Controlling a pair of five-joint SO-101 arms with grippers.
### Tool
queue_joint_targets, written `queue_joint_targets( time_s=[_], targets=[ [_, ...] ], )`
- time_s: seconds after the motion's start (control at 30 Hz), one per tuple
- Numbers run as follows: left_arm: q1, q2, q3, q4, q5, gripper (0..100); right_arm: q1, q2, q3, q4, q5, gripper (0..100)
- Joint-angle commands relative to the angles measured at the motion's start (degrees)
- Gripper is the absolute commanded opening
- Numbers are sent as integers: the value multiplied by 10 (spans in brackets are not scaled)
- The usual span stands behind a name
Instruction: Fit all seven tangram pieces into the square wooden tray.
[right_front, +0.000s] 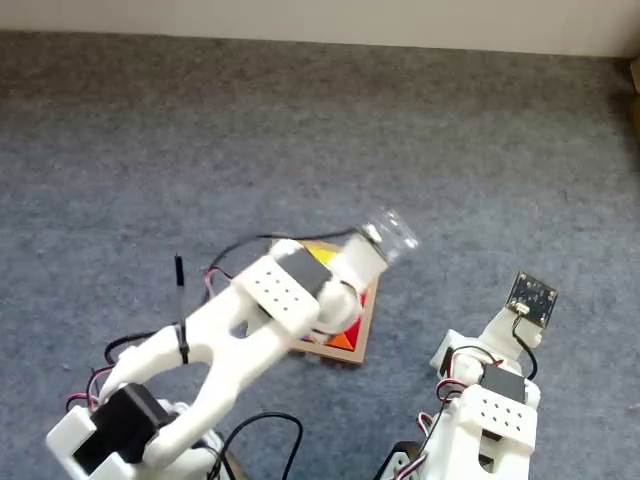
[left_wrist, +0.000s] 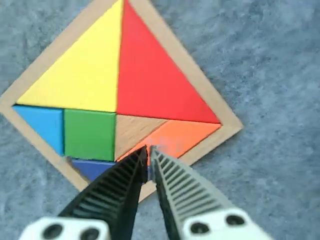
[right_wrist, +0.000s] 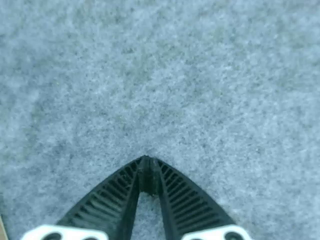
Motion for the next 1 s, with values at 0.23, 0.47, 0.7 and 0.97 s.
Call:
queue_joint_targets(
  time_s=[0.23,0.47,0.7,0.97],
  targets=[
    [38,-22,23,-111,171,228,15,1,2,-1,7,6],
    [31,96,13,-178,188,225,15,1,2,-1,7,6],
    [3,248,-171,-62,192,223,15,1,2,-1,7,6],
    [-81,286,-247,-49,192,130,15,1,2,-1,7,6]
  ],
)
